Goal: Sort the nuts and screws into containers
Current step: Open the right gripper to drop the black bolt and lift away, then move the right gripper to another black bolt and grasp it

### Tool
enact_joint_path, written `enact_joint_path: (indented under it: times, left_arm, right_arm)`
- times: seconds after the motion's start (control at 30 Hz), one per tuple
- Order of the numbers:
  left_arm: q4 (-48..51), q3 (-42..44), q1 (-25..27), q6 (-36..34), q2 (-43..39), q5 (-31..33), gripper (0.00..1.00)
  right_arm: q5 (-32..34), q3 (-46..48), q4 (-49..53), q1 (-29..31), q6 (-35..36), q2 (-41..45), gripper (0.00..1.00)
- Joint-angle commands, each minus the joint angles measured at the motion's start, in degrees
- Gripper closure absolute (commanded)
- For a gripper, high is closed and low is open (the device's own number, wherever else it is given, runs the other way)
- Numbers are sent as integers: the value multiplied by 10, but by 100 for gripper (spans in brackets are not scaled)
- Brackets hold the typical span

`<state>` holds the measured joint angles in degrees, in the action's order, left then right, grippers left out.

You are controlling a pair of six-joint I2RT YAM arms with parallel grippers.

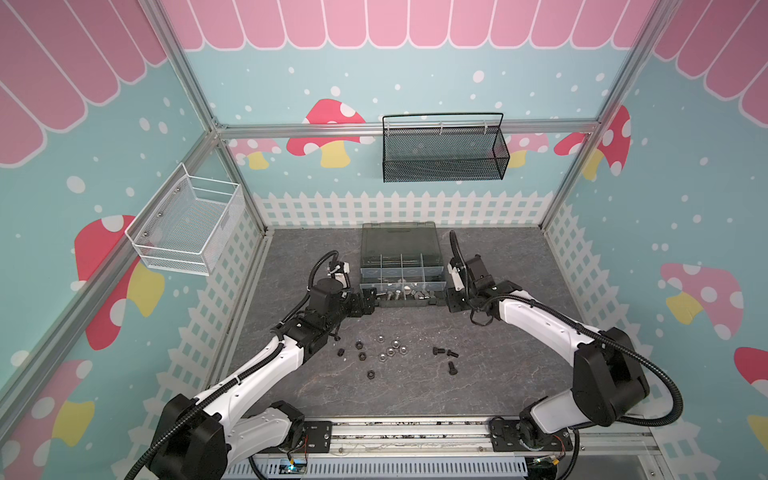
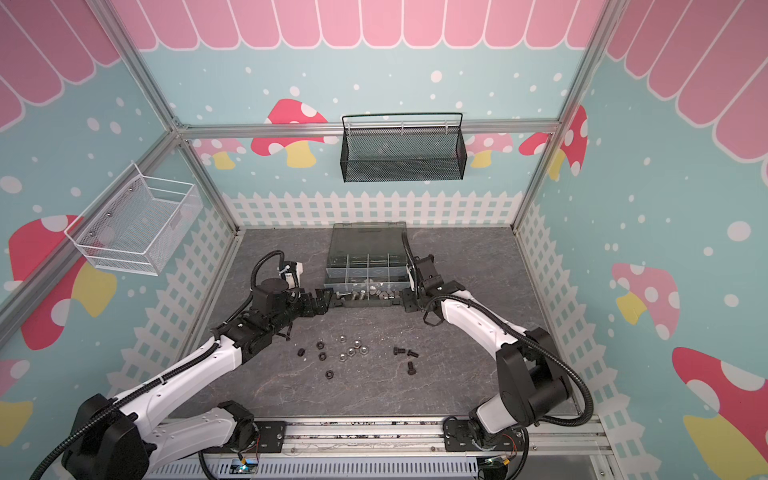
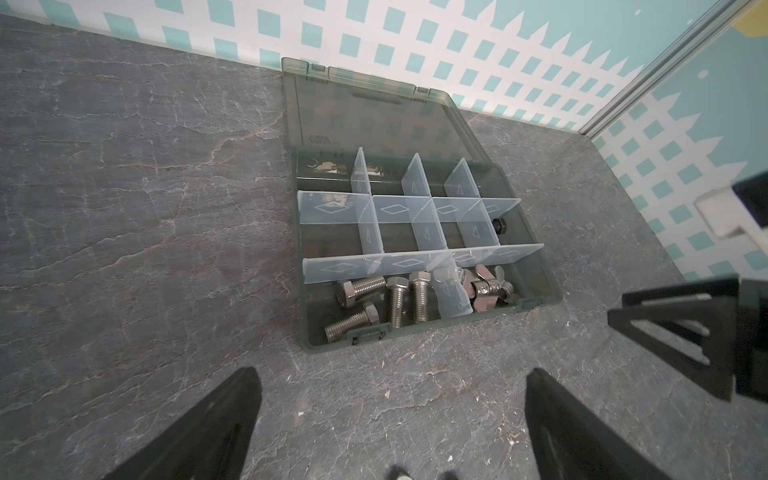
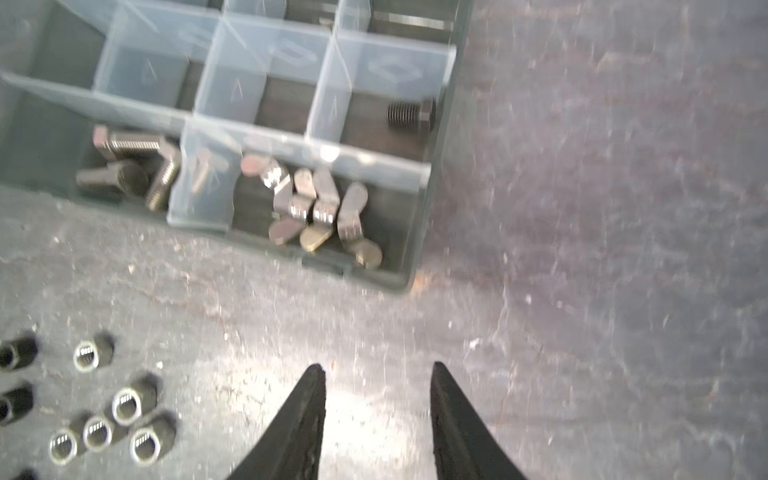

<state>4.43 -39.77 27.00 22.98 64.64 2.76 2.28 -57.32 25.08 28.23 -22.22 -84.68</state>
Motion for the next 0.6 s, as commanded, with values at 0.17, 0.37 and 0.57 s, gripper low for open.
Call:
enact_joint_path:
  times: [0.17, 0.37, 0.57]
  left_arm:
    - [-13, 0, -5, 20, 17, -6, 0]
    - [-10, -1, -5, 21, 14, -4, 0]
    - [-11, 0, -5, 25, 16, -3, 0]
  right_arm:
    - [34, 64, 87, 70, -45, 47, 57]
    - [36, 79, 114, 117, -46, 29, 57]
    - [30, 84, 118, 136, -40, 16, 56]
